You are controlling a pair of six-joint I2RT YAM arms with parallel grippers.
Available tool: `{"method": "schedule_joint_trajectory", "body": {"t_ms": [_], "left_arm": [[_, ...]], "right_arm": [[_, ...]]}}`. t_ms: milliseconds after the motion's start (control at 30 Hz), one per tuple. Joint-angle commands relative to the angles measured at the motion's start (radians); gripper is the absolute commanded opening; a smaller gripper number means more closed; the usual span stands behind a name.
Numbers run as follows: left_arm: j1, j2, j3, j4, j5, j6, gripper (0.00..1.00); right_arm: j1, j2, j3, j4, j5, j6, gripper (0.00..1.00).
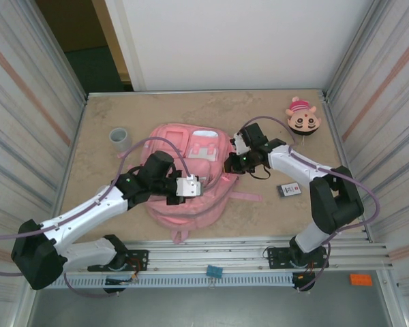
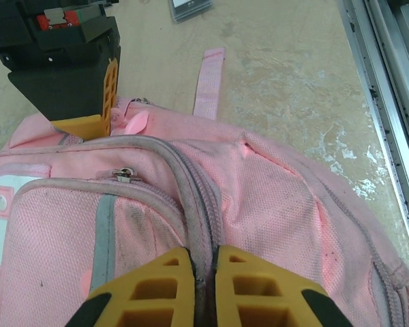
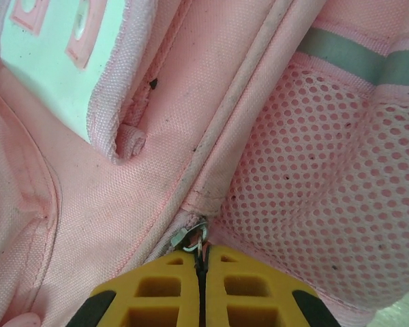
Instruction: Pack the student bag
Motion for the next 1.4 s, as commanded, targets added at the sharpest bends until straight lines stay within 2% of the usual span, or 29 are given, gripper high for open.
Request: {"method": "schedule_joint_trajectory", "body": {"t_ms": [0,33,67,167,300,433,600,800,900,967,1100,1133,1267,1367], "left_arm": [[-0.020,-0.094,-0.002,-0.051,0.136,-0.030,0.33],[-0.019,-0.107,-0.001,-0.045,0.110,-0.057,0.43],[-0.018,-0.121,-0.001,-0.040,0.086,-0.079,0.49],[-0.001,-0.171,-0.019,-0.034,0.028,-0.113,0.52],[0.080,-0.214,-0.082,-0.022,0.021,-0.116,0.53],[0.145,-0.209,-0.092,-0.055,0.028,-0.062,0.55],[0.154,-0.120,-0.059,-0.140,-0.010,0.045,0.60],[0.154,-0.047,-0.050,-0.128,-0.024,0.087,0.60],[0.155,-0.008,-0.059,-0.097,-0.110,0.085,0.59],[0.160,0.016,-0.057,-0.085,-0.158,0.078,0.54],[0.184,0.014,-0.027,-0.079,-0.088,0.003,0.16],[0.190,0.000,-0.030,-0.062,-0.067,-0.027,0.12],[0.239,-0.087,-0.094,0.066,0.016,-0.193,0.04],[0.280,-0.152,-0.162,0.193,0.101,-0.326,0.02]], "right_arm": [[-0.042,-0.006,0.028,0.126,0.099,-0.031,0.09],[-0.035,-0.030,0.015,0.124,0.096,-0.036,0.23],[-0.031,-0.058,-0.003,0.129,0.100,-0.041,0.30],[-0.016,-0.183,-0.093,0.168,0.131,-0.021,0.38],[0.049,-0.323,-0.216,0.263,0.167,0.045,0.40],[0.130,-0.394,-0.251,0.249,0.260,0.040,0.41],[0.171,-0.426,-0.288,0.279,0.280,0.045,0.41],[0.190,-0.433,-0.290,0.279,0.276,0.031,0.41],[0.193,-0.441,-0.293,0.281,0.266,0.022,0.42],[0.193,-0.448,-0.297,0.281,0.263,0.018,0.42],[0.192,-0.469,-0.301,0.276,0.264,0.004,0.42],[0.195,-0.478,-0.301,0.273,0.272,0.004,0.42],[0.197,-0.569,-0.299,0.326,0.288,0.013,0.45],[0.186,-0.602,-0.288,0.350,0.265,0.008,0.51]]}}
